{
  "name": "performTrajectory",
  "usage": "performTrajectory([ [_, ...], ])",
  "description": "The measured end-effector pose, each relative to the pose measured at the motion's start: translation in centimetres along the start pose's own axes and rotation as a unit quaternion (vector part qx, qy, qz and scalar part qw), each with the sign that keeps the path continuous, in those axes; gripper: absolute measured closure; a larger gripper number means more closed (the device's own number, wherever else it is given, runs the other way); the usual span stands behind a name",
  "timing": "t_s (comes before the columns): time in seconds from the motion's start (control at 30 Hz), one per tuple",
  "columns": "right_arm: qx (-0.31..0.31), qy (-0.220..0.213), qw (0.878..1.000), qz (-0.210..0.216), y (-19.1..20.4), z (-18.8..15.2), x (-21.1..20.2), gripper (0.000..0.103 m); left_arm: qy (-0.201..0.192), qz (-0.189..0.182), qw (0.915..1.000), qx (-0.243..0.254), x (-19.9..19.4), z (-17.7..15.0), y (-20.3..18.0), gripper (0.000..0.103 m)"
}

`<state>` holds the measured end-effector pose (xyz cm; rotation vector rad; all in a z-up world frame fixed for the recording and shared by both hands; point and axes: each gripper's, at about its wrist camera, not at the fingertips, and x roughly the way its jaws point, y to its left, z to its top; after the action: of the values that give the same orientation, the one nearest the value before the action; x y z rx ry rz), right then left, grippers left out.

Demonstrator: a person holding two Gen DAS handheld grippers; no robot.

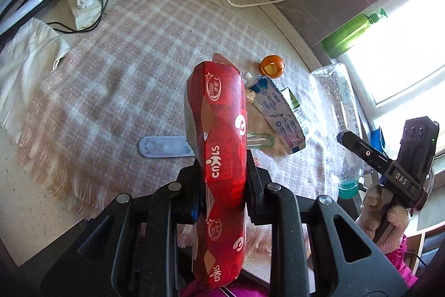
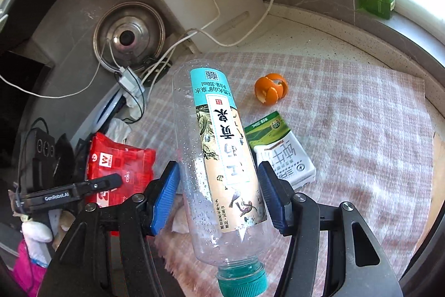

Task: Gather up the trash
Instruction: 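Carry the red wrapper and water bottle down over the blue wastebasket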

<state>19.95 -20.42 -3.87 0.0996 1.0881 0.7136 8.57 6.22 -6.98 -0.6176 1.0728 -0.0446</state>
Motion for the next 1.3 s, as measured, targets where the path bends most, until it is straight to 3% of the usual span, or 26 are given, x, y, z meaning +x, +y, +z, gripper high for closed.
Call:
performTrajectory([
  [0.6,0.021,0.013,1.000,-0.002,10.0,-11.7,-0.3,0.046,0.021,0.014,0.9995,0.018,-5.0,-8.7,7.4,0.080],
  [0.97,0.048,0.051,0.997,-0.020,12.6,-19.3,2.3,0.046,0.054,0.023,0.9979,0.026,-3.9,-13.9,11.0,0.080],
  [1.3,0.037,0.084,0.994,-0.051,13.7,-23.3,4.9,0.046,0.091,0.036,0.9950,0.020,-1.4,-17.8,13.7,0.080],
])
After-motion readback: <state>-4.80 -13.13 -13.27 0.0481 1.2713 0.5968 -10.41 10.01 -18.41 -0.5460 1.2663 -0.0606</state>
